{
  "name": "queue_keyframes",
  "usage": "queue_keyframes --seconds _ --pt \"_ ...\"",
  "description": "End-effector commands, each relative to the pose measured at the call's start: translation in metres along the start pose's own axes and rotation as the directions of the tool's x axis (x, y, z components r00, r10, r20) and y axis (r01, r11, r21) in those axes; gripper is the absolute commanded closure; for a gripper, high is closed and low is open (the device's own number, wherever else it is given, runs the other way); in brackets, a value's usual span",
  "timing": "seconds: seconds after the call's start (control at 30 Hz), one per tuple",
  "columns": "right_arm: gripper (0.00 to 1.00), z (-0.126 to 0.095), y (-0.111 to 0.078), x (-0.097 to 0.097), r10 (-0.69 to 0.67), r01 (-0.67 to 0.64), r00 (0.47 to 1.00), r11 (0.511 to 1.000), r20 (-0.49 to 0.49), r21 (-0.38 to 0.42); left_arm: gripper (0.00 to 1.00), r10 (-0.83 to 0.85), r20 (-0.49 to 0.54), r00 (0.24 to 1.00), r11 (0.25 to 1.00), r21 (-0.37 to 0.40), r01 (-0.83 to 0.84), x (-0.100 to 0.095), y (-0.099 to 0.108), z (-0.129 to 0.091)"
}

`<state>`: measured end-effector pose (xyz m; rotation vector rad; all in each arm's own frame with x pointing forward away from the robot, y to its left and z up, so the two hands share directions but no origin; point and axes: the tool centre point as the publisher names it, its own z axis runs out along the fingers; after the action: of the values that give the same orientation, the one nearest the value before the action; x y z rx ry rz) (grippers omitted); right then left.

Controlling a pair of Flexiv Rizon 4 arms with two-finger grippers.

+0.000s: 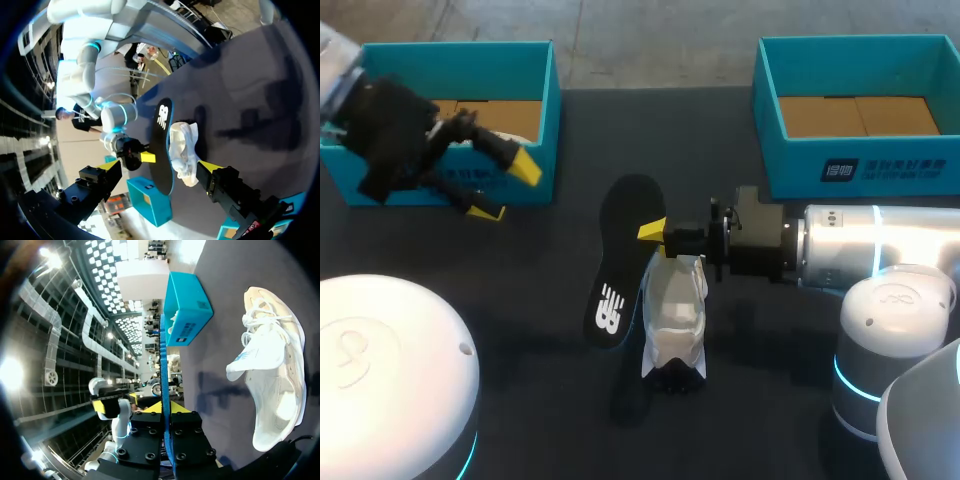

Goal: Take the shoe out of the shoebox, open the shoe tongue, remove and reinsert the insole, then place the shoe into the shoebox

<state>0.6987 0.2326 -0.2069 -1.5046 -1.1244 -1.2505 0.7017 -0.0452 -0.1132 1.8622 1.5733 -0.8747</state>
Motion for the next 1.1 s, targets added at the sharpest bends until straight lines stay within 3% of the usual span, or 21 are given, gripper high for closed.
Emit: queue_keyframes --seconds 0.03,0.17,0.4,0.87,1.1 --pt "1.0 0.001 -0.001 0.0 0.0 0.0 1.0 1.0 0.001 -0.002 0.0 -0.047 -0.167 0.985 0.999 0.007 0.049 -0.028 0.016 0.006" --pt "1.0 0.001 -0.001 0.0 0.0 0.0 1.0 1.0 0.001 -0.002 0.0 -0.085 -0.221 0.972 0.996 0.017 0.091 -0.039 0.027 0.009" --pt "1.0 0.001 -0.001 0.0 0.0 0.0 1.0 1.0 0.001 -0.002 0.0 -0.102 -0.307 0.946 0.99 0.067 0.128 -0.041 0.047 0.013" --pt "1.0 0.001 -0.001 0.0 0.0 0.0 1.0 1.0 0.001 -0.002 0.0 -0.069 -0.43 0.9 0.983 0.124 0.135 -0.068 0.067 0.035" --pt "1.0 0.001 -0.001 0.0 0.0 0.0 1.0 1.0 0.001 -0.002 0.0 -0.071 -0.537 0.841 0.981 0.113 0.155 -0.075 0.07 0.049"
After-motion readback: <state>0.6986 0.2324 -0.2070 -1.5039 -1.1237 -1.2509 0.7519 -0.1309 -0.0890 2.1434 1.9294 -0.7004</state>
